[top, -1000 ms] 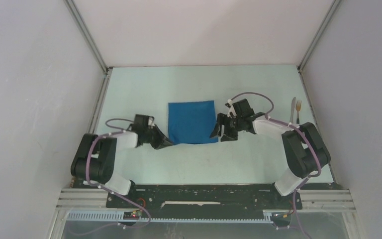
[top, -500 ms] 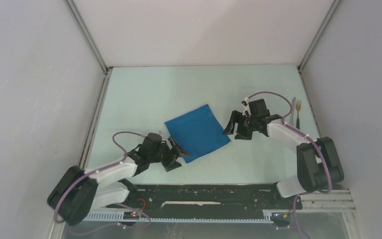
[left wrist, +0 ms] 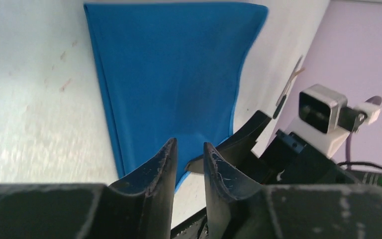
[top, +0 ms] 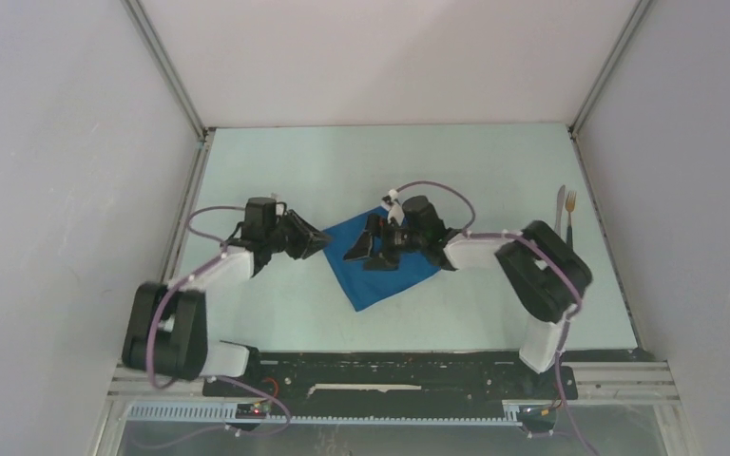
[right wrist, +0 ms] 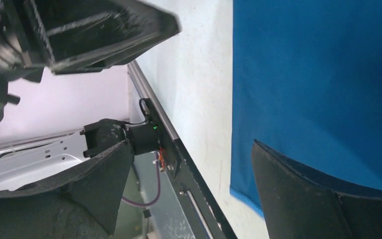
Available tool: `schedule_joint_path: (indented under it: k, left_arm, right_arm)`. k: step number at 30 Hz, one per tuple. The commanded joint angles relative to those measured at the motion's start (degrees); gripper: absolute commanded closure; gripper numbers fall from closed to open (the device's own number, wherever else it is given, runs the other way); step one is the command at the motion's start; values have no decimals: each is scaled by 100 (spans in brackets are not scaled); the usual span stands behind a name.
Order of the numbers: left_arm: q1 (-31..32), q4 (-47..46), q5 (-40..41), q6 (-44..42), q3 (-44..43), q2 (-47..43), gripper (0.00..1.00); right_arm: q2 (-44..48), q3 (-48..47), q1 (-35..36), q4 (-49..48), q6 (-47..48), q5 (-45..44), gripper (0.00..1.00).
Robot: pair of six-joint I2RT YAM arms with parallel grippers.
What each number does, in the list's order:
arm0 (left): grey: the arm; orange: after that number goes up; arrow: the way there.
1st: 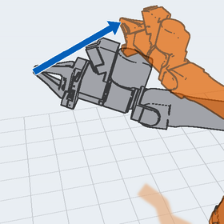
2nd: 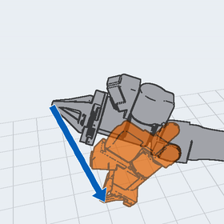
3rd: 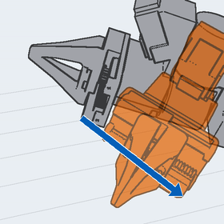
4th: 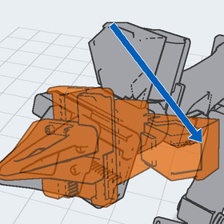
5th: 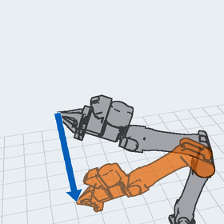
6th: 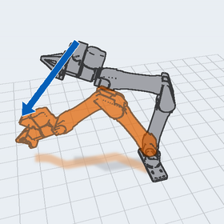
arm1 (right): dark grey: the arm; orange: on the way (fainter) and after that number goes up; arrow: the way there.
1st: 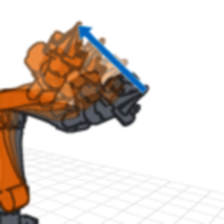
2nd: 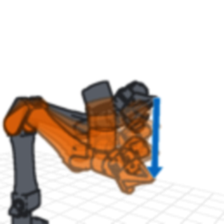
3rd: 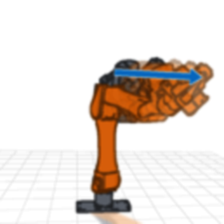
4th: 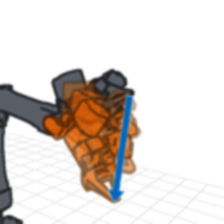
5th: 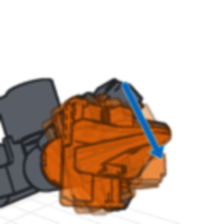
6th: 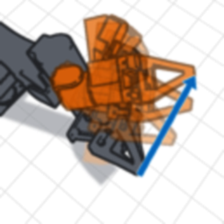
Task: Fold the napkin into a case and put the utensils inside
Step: Smooth out the square-folded napkin at the center of the board.
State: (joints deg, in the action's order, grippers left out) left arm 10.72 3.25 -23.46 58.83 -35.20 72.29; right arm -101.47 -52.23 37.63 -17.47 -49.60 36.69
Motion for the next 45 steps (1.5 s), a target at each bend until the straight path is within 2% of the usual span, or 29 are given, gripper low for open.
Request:
schedule_joint_path:
  k: [1,8,16,24,32,37,45]
  left_arm:
    - [-195,-610,-523,-178,-688,1048,66]
    - [-497,-72,-452,-490,-1619,2481,60]
    - [-648,-168,-636,-417,-1869,3407,61]
    - [-784,-121,-526,-471,-1848,3610,62]
    - [-835,-66,-429,-513,-1730,3534,62]
    - [-886,-96,-411,-491,-1725,3565,62]
    - [-905,-151,-418,-478,-1725,3636,62]
  right_arm:
    - [-874,-355,232,-2343,-1263,726,1]
    - [-1615,-672,458,-2307,-1106,678,0]
    - [-1809,-800,512,-2146,-857,800,0]
    - [-2104,-1291,643,-1755,-633,976,1]
    - [-2246,-1312,673,-1486,-546,1015,1]
    - [-1919,-1020,802,-1301,-423,995,1]
    - [-1530,-191,915,-1726,-577,963,1]
